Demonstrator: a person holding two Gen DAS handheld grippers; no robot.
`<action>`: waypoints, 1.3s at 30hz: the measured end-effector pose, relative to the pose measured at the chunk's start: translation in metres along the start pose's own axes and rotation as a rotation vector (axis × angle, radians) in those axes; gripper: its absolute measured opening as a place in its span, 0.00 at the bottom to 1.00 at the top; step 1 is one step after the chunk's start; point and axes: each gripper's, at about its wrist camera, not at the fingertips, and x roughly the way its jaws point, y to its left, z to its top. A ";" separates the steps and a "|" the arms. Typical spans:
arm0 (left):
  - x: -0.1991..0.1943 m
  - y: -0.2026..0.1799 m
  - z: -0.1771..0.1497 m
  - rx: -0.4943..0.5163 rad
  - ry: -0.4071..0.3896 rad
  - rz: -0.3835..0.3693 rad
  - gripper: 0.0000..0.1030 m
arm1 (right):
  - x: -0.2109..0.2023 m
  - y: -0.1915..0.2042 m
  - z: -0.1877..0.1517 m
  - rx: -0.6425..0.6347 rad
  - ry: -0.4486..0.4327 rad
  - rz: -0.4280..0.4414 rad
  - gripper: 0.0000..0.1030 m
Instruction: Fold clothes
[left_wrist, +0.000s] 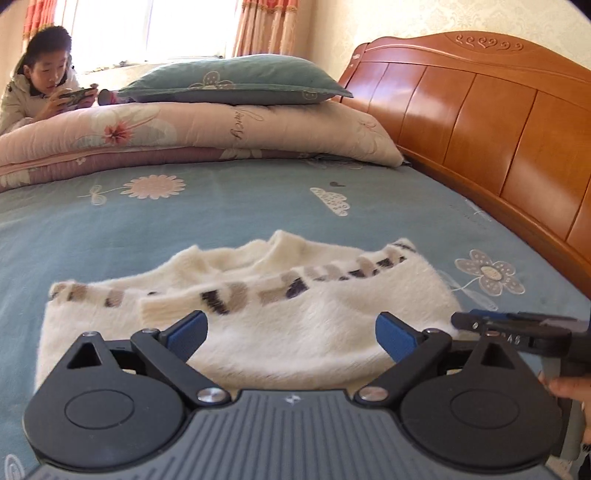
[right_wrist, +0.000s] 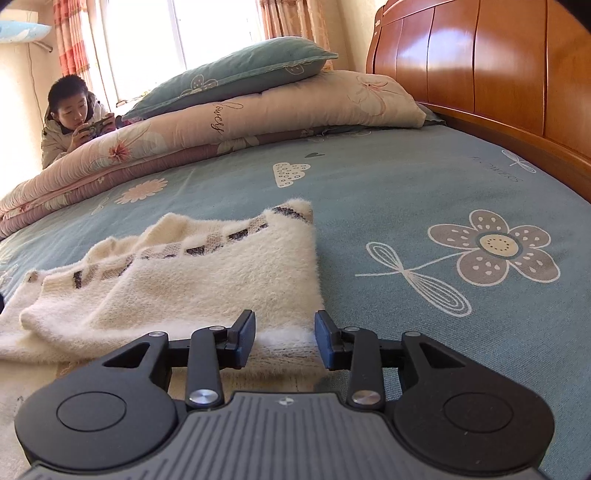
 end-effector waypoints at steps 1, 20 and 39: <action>0.015 -0.008 0.010 -0.026 0.014 -0.056 0.86 | -0.002 -0.003 0.001 0.014 0.003 0.013 0.39; 0.113 -0.029 0.004 -0.073 0.221 -0.089 0.73 | -0.041 -0.083 0.016 0.293 -0.024 0.107 0.42; 0.200 -0.121 0.050 -0.129 0.299 -0.326 0.80 | -0.028 -0.060 -0.001 0.160 -0.008 0.255 0.48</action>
